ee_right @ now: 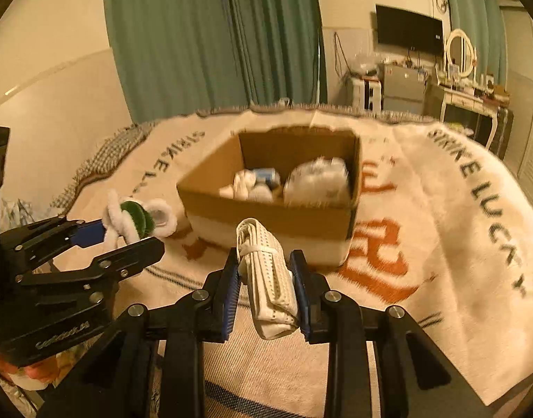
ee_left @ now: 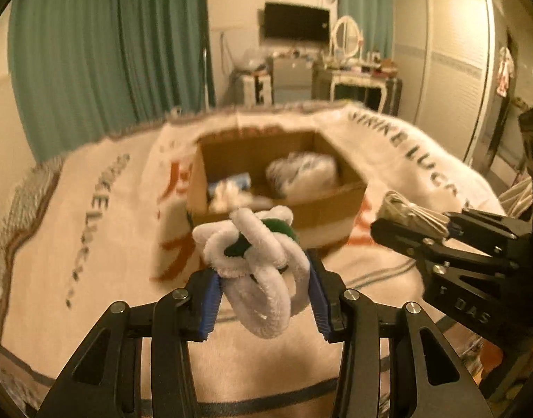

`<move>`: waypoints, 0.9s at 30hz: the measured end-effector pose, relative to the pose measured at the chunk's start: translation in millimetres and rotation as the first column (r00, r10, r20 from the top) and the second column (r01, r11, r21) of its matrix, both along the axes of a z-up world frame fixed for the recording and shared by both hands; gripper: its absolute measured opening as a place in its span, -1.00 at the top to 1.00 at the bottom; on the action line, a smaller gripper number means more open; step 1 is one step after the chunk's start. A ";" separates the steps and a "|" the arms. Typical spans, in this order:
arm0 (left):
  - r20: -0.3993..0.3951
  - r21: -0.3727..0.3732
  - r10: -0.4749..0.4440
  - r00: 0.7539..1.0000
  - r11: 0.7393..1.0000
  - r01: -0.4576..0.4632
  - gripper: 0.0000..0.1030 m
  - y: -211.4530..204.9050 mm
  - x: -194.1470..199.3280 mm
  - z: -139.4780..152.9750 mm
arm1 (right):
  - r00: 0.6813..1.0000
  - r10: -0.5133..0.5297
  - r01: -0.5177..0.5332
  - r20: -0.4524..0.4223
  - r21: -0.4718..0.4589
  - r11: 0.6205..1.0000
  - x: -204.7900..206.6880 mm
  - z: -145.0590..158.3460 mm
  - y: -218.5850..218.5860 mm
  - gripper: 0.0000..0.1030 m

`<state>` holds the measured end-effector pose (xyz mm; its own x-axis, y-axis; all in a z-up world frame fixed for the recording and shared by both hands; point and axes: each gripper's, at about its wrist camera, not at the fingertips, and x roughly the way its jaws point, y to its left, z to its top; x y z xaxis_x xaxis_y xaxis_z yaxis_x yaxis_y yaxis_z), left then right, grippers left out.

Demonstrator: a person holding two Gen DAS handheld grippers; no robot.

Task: Organize soft objects
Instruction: 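Carry both items into the cardboard box and open both tools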

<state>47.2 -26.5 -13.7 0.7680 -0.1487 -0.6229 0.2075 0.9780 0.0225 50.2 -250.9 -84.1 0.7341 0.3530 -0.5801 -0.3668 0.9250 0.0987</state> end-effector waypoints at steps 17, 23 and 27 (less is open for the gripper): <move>0.090 -0.011 0.029 0.995 1.000 -0.028 0.16 -8.3 122.6 42.3 | 0.994 0.032 -0.033 0.102 0.012 0.999 116.3 89.6 -5.6 0.46; 0.027 0.044 0.063 0.998 0.997 -0.064 0.16 4.2 170.9 9.9 | 0.999 0.052 -0.053 0.015 0.025 0.998 175.7 63.5 9.4 0.46; -0.030 0.050 0.076 0.997 0.996 -0.074 0.16 13.4 189.7 -13.3 | 0.994 0.072 -0.069 -0.076 0.042 0.997 212.0 30.9 21.5 0.46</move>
<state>237.0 -13.1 -27.1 0.7556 -0.0602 -0.6523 0.1351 0.9887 0.0652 262.3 -229.4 -53.2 0.6599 0.4258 -0.6191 -0.4207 0.8920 0.1651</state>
